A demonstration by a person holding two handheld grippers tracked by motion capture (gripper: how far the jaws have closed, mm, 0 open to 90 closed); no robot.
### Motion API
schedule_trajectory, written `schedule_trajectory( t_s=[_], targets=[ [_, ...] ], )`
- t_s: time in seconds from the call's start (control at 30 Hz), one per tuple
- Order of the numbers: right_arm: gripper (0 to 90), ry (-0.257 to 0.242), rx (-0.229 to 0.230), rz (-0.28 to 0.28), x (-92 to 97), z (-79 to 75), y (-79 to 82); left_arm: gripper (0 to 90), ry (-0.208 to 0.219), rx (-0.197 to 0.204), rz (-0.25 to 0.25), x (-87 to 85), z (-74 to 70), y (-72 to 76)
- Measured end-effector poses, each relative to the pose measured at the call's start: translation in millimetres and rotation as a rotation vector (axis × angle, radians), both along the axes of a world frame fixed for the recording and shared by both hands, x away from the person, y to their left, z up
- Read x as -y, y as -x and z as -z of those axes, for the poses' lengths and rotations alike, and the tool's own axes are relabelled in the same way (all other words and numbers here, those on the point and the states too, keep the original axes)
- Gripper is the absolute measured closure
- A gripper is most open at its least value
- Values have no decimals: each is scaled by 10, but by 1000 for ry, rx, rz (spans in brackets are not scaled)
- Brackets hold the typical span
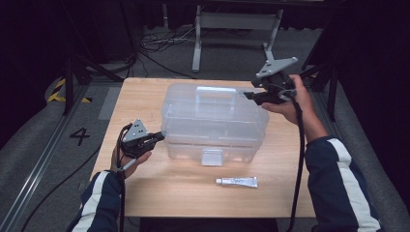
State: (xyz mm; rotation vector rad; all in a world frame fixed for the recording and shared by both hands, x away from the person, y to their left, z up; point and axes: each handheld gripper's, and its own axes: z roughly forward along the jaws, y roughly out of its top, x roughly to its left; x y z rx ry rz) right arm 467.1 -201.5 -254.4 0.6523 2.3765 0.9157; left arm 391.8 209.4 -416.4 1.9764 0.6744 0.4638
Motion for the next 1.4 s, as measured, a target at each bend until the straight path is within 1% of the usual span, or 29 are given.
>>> schedule_trajectory(
  t_s=[0.03,0.1,0.17,0.2,0.27,0.3,0.33,0.37,0.4,0.43,0.53,0.57,0.6,0.63,0.67,0.7,0.73,0.77,0.8,0.87,0.9,0.93,1.0,1.1,1.17,1.2,1.3,1.4],
  targets=[
    [526,0,0,0,0,0,0,890,0,0,0,0,0,0],
    [510,-22,15,17,185,18,46,890,-2,7,-1,0,-12,4],
    [502,-34,31,26,327,61,87,891,3,4,0,0,-19,8],
    [492,-40,36,32,395,89,109,891,-4,10,0,-1,-26,10],
    [486,-38,51,42,534,175,167,890,7,5,-1,-1,-28,8],
    [488,-35,49,46,577,210,189,890,-3,12,1,-5,-34,3],
    [487,-33,53,51,658,285,230,891,4,6,1,-3,-34,4],
    [487,-34,58,53,700,324,248,892,7,6,2,-4,-37,2],
    [483,-45,59,58,739,363,266,892,-1,13,4,-7,-49,-2],
    [467,-65,57,61,801,425,291,892,5,15,-1,-2,-57,0],
    [457,-91,65,55,931,596,380,890,12,29,1,-8,-92,-8],
    [456,-99,65,54,958,649,402,890,13,28,0,-8,-99,-8],
    [456,-99,65,54,958,649,402,890,13,28,0,-8,-99,-8],
    [452,-106,66,52,975,689,418,890,16,32,0,-7,-110,-13],
    [443,-110,61,43,1000,813,460,890,16,36,-2,-9,-123,-18],
    [443,-110,61,43,1000,813,460,890,16,36,-2,-9,-123,-18],
    [438,-120,66,33,1003,916,498,890,15,40,-1,-6,-134,-21],
    [438,-120,66,33,1003,916,498,890,15,40,-1,-6,-134,-21],
    [432,-115,65,19,988,1000,534,890,16,47,-3,-6,-154,-30],
    [432,-112,69,15,981,1027,546,890,20,47,-5,-1,-164,-30],
    [432,-108,67,9,971,1058,557,890,17,53,-1,0,-180,-35],
    [426,-114,61,-3,945,1124,573,886,22,51,5,4,-189,-37],
    [428,-115,66,-6,934,1147,583,883,12,58,7,14,-202,-35],
    [447,-134,87,-15,885,1190,594,882,-6,66,8,25,-207,-32],
    [454,-153,108,-22,867,1186,601,876,2,67,10,25,-211,-29],
    [457,-149,121,-18,853,1188,603,873,2,68,8,31,-214,-26],
    [471,-162,147,-21,843,1217,608,850,-14,75,9,45,-225,-5],
    [478,-175,157,-18,851,1218,606,826,-8,77,14,41,-242,20]
  ],
)
